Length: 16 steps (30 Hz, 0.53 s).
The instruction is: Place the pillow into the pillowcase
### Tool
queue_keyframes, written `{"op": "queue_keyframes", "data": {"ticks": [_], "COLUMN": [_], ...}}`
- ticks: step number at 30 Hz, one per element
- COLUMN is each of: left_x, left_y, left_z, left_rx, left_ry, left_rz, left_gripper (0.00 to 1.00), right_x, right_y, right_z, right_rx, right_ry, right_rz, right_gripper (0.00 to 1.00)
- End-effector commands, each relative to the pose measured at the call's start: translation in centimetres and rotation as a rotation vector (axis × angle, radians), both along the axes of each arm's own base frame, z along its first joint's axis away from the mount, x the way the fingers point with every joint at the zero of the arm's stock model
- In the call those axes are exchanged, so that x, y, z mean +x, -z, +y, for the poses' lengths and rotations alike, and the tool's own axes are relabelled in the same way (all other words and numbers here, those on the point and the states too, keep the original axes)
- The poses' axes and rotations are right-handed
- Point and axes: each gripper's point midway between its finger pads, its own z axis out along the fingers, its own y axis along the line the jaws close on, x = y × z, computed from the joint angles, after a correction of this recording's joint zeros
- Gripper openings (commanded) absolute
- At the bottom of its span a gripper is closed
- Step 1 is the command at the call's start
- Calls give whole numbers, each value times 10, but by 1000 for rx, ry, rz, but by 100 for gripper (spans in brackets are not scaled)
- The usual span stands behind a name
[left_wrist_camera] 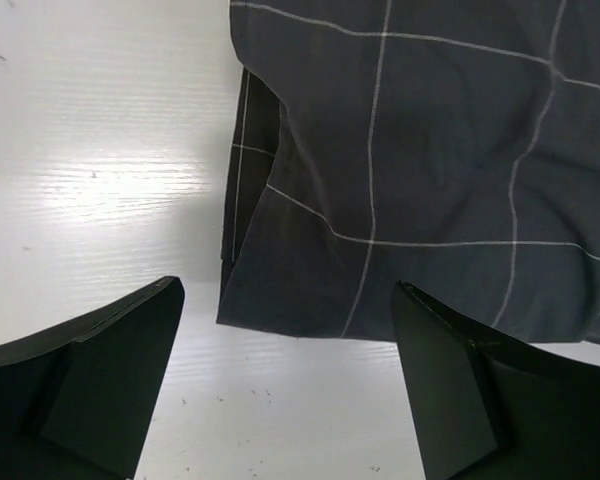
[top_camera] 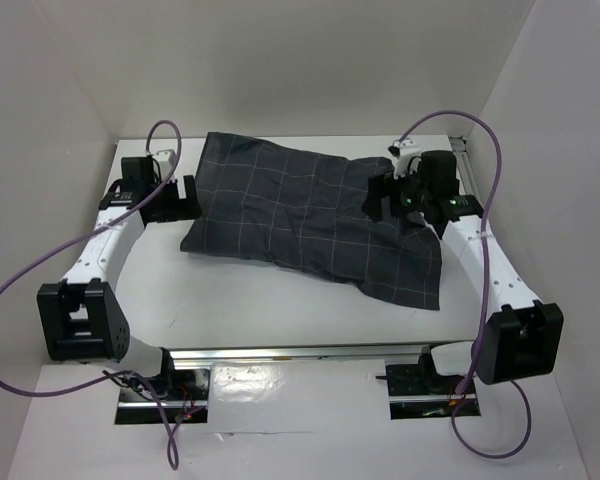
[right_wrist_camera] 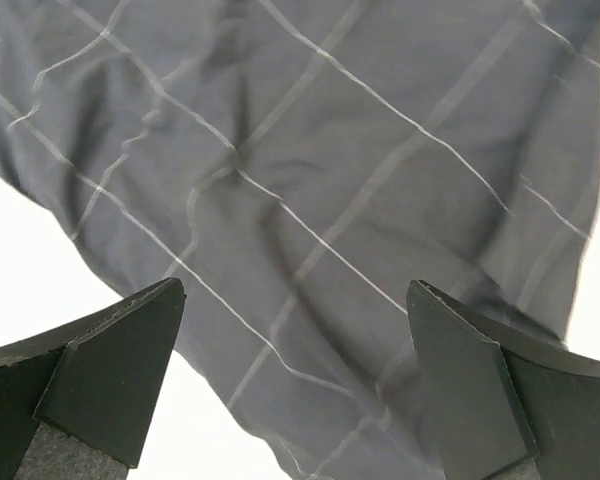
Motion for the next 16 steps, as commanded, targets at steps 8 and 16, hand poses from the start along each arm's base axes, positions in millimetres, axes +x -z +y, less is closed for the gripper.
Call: {"op": "queue_keyframes", "data": {"ticks": [8, 16], "left_x": [28, 17], "left_y": [-1, 9], "left_z": [-14, -7], "left_rx": [-112, -90], "left_ry": [58, 39], "left_rz": [-24, -10], "left_gripper": [99, 96], "right_x": [12, 10], "right_y": [-19, -6], "right_z": [70, 64], "right_rx": [-67, -86], "right_ry": [-194, -174], "right_rz": [-83, -66], "right_gripper": [100, 100]}}
